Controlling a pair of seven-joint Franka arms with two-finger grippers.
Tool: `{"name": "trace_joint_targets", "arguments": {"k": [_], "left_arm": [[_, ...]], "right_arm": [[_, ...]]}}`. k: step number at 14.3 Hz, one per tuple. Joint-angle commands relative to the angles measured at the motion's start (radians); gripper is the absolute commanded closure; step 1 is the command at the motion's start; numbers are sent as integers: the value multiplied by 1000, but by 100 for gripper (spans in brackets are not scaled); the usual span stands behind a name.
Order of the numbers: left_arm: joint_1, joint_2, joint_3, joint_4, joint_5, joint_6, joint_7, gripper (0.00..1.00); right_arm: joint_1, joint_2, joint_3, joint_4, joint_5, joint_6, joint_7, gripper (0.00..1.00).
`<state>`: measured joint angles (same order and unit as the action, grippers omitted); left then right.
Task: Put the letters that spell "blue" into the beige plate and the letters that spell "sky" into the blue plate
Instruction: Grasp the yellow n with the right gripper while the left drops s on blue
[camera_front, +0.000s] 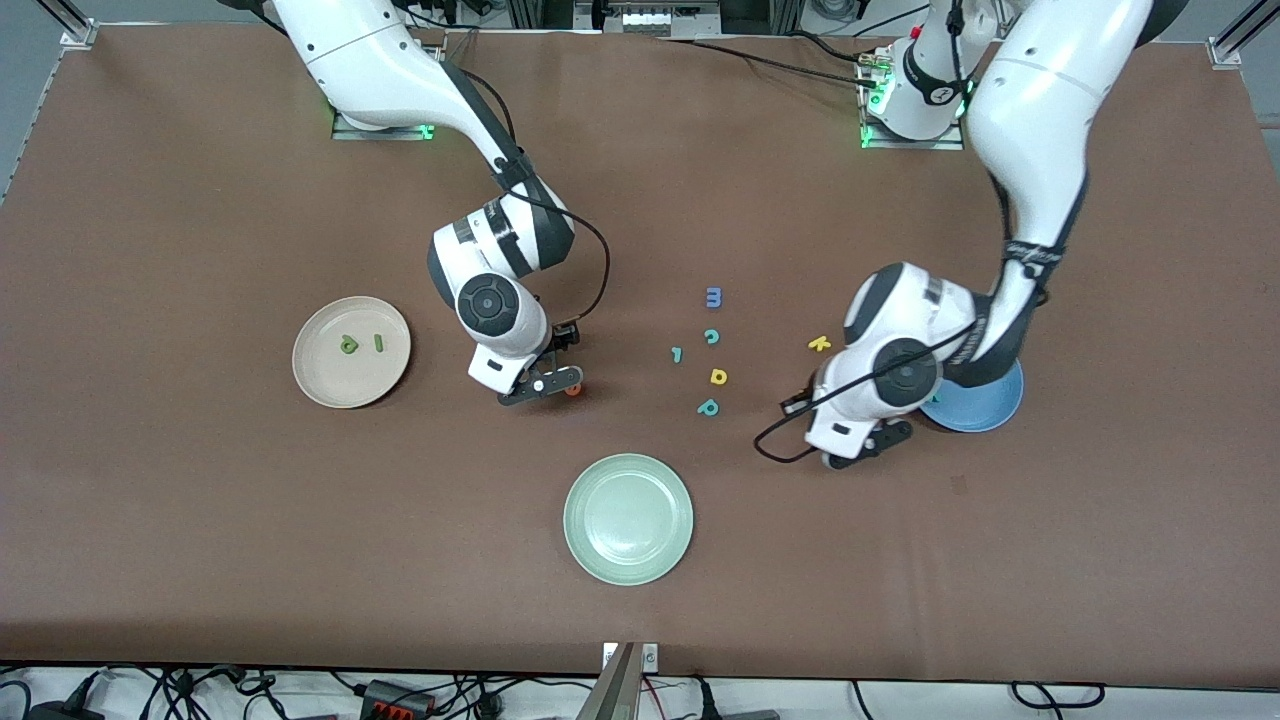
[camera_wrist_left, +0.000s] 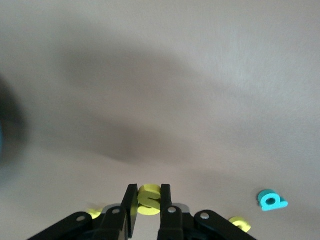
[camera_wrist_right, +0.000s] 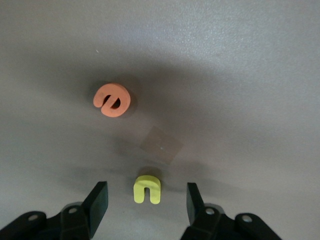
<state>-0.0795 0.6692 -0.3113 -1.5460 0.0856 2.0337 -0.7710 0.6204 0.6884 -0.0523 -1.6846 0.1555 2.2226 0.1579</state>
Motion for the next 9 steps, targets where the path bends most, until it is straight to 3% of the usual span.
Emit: {"name": "trace_joint_targets", "arguments": {"k": [1, 6, 9], "left_arm": [[70, -83, -6, 0, 22, -99, 203, 97], [191, -128, -2, -3, 23, -190, 511, 97], [233, -135, 3, -11, 26, -253, 536, 98]], "right_arm": [[18, 8, -11, 9, -14, -12, 44, 37], [28, 22, -11, 6, -14, -15, 61, 47], [27, 25, -11, 6, -14, -15, 60, 50]]}}
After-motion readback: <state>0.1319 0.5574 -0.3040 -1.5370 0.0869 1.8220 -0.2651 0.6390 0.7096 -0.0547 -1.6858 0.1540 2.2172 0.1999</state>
